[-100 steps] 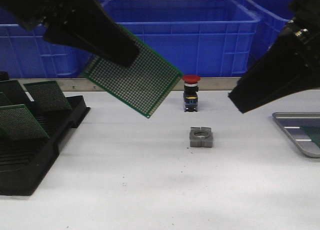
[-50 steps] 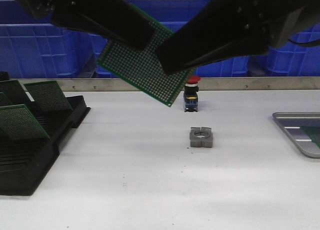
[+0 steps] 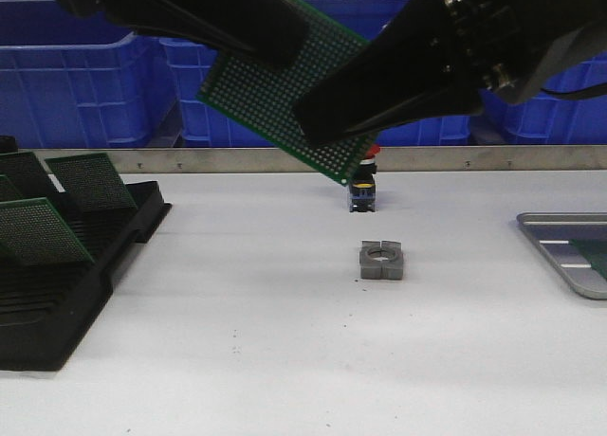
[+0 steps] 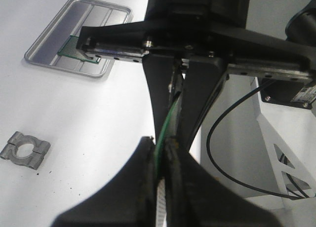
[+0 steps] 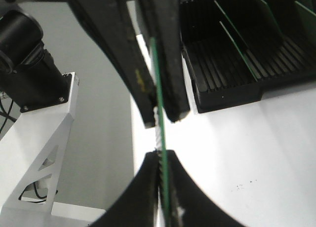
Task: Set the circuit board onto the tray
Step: 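Grasp the second board with the right gripper next to the left gripper, then carry the second board with the right gripper and lay it in the tray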
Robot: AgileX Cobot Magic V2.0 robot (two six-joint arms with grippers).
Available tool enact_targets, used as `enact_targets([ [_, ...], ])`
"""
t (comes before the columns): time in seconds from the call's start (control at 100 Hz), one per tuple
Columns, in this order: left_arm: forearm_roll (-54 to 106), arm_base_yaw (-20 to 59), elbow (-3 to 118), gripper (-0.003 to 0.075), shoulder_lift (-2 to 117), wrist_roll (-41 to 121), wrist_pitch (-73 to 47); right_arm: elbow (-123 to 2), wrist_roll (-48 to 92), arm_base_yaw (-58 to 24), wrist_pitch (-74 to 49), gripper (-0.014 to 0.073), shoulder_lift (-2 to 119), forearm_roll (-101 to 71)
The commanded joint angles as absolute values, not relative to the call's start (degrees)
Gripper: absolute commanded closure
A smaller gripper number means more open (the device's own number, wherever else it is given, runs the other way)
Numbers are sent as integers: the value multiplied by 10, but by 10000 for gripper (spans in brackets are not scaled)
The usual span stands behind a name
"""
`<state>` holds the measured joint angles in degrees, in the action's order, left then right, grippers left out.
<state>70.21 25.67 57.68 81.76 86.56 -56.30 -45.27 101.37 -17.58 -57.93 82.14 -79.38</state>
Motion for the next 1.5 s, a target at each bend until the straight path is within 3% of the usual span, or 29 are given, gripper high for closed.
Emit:
enact_targets([
  [0.0, 748, 262, 594, 701, 802, 863, -567, -470, 1012, -176, -592, 661, 807, -839],
  [0.07, 748, 262, 594, 592, 802, 870, -567, -470, 1012, -176, -592, 661, 807, -838],
  [0.19, 748, 262, 594, 307, 802, 872, -563, -470, 985, -176, -590, 661, 807, -820],
  [0.26, 748, 262, 594, 199, 802, 872, -540, -470, 945, -176, -590, 661, 807, -793],
  [0.31, 748, 262, 594, 164, 802, 872, -517, -470, 902, -176, -588, 661, 807, -764],
  [0.64, 748, 262, 594, 162, 802, 872, -490, -468, 700, -112, -479, 661, 807, -659],
  [1.12, 748, 262, 594, 162, 802, 872, -490, -452, 691, 30, -204, 661, 842, -660],
  [1.49, 748, 262, 594, 162, 802, 872, -490, -447, 691, 47, -111, 654, 917, -676],
])
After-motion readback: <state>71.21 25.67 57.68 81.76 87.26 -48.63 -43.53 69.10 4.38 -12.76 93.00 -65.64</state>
